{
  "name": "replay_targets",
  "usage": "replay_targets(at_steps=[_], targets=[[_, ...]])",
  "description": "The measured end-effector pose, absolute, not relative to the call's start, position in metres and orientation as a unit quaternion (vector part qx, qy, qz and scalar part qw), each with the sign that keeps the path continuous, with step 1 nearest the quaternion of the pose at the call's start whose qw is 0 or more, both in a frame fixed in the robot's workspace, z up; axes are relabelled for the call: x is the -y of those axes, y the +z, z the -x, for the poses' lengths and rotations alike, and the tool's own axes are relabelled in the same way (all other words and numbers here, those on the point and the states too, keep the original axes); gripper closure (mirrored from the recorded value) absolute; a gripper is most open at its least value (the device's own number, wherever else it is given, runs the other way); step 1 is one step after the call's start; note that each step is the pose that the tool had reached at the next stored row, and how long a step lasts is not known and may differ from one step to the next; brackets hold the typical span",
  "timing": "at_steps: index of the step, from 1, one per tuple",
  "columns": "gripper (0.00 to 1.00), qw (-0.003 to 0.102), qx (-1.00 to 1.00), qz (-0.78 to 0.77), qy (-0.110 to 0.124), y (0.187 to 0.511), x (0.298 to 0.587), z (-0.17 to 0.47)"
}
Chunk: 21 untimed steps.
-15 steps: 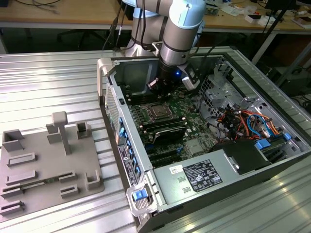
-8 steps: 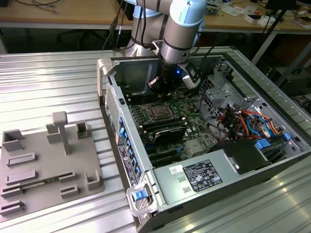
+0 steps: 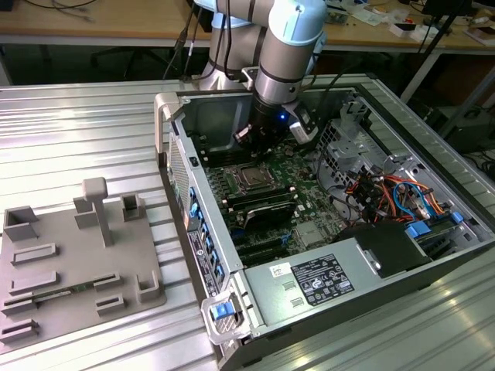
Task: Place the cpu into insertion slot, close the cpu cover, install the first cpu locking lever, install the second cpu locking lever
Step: 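Install the first cpu locking lever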
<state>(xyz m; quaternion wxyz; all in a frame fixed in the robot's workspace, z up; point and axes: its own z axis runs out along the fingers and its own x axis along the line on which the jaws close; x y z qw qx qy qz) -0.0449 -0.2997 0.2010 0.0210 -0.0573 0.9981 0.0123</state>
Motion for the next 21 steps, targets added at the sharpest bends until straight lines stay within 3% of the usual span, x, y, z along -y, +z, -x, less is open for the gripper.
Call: replay_targets(at_steps=[21], targets=[[0.89, 0.021, -0.998, 0.057, 0.012, 0.220, 0.300, 0.072]])
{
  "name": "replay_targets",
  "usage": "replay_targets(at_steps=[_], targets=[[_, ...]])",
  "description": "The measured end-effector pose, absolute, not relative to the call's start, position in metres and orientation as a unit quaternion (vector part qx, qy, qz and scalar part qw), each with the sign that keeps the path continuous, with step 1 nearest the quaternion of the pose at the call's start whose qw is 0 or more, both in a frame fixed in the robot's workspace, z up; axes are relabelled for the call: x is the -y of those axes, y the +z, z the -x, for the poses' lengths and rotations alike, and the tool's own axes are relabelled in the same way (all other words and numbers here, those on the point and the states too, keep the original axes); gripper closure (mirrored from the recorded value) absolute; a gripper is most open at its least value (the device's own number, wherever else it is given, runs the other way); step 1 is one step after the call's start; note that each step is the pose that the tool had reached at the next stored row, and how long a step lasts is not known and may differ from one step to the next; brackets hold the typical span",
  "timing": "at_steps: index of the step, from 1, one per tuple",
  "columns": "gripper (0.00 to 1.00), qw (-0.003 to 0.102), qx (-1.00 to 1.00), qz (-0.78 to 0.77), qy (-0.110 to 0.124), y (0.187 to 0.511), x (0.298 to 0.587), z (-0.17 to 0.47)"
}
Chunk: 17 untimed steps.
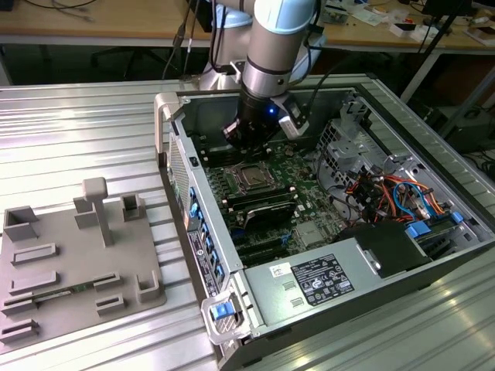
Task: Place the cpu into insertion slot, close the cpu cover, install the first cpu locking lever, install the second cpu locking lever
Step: 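Install the first cpu locking lever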
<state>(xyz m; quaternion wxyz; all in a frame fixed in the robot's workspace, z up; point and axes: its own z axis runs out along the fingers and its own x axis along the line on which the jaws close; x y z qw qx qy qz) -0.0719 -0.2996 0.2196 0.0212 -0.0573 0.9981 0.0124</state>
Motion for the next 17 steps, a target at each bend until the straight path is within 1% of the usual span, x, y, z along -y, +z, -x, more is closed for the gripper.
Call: replay_targets(at_steps=[6, 17], targets=[[0.89, 0.021, -0.998, 0.057, 0.012, 0.228, 0.299, 0.075], [0.89, 0.021, -0.998, 0.058, 0.013, 0.230, 0.296, 0.085]])
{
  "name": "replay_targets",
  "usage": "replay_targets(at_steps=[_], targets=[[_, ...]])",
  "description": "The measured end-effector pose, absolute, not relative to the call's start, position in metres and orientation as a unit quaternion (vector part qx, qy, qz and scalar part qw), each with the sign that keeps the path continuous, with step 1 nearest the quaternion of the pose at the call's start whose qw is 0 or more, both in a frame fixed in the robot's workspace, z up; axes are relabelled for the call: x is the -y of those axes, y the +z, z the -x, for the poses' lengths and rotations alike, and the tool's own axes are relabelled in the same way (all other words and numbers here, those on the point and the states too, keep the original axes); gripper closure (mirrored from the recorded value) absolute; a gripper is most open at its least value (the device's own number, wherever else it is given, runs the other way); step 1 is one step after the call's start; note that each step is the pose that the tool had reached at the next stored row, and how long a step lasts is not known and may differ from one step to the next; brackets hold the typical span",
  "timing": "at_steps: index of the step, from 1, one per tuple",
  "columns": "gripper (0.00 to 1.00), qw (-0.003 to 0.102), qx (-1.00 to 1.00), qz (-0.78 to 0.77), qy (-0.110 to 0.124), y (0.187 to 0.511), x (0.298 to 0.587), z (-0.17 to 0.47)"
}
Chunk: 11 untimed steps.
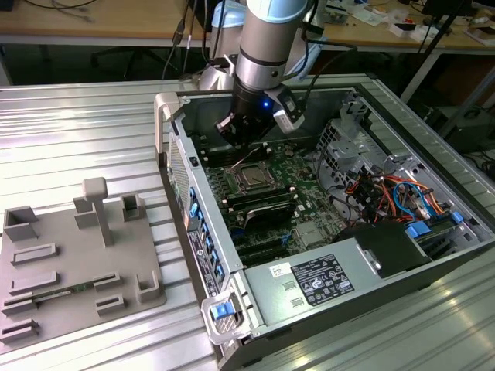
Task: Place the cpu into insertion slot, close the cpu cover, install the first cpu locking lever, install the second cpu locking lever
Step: 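Install the first cpu locking lever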
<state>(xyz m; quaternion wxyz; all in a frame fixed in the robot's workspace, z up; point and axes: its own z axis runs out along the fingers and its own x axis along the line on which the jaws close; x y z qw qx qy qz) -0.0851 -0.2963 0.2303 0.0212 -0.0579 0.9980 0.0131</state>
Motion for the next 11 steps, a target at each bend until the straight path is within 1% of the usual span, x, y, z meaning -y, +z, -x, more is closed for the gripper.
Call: replay_targets(at_steps=[11], targets=[[0.89, 0.021, -0.998, 0.061, 0.014, 0.2249, 0.2888, 0.0797]])
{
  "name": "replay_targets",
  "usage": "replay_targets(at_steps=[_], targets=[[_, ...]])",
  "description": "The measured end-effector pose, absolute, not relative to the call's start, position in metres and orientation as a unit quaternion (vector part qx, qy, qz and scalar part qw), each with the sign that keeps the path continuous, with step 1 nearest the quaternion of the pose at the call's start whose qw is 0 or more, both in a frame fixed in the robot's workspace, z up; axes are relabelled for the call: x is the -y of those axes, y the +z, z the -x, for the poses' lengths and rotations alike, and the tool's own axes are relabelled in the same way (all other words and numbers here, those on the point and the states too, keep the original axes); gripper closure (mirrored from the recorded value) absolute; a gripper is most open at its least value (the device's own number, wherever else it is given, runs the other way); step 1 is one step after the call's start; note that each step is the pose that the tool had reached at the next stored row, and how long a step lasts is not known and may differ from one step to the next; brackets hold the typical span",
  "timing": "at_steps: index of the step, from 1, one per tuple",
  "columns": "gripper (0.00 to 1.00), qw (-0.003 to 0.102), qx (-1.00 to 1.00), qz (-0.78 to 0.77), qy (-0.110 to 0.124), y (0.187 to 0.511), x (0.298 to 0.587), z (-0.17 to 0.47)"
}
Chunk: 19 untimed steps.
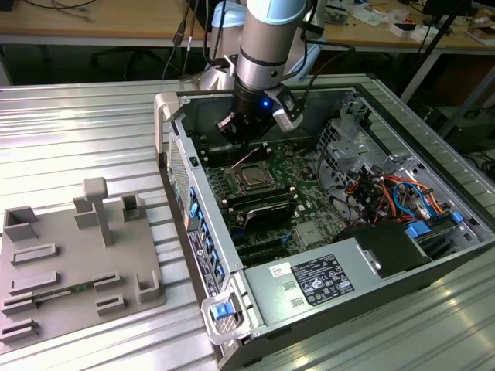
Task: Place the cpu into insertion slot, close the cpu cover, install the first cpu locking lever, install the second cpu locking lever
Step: 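Install the first cpu locking lever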
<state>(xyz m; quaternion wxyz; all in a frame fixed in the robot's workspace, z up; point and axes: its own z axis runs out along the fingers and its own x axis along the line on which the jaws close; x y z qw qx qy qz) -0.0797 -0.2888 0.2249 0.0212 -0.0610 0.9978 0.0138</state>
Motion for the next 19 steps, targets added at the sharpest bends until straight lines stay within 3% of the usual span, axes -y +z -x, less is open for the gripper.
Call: replay_targets(at_steps=[19], targets=[[0.89, 0.021, -0.997, 0.073, 0.014, 0.2229, 0.2891, 0.0766]])
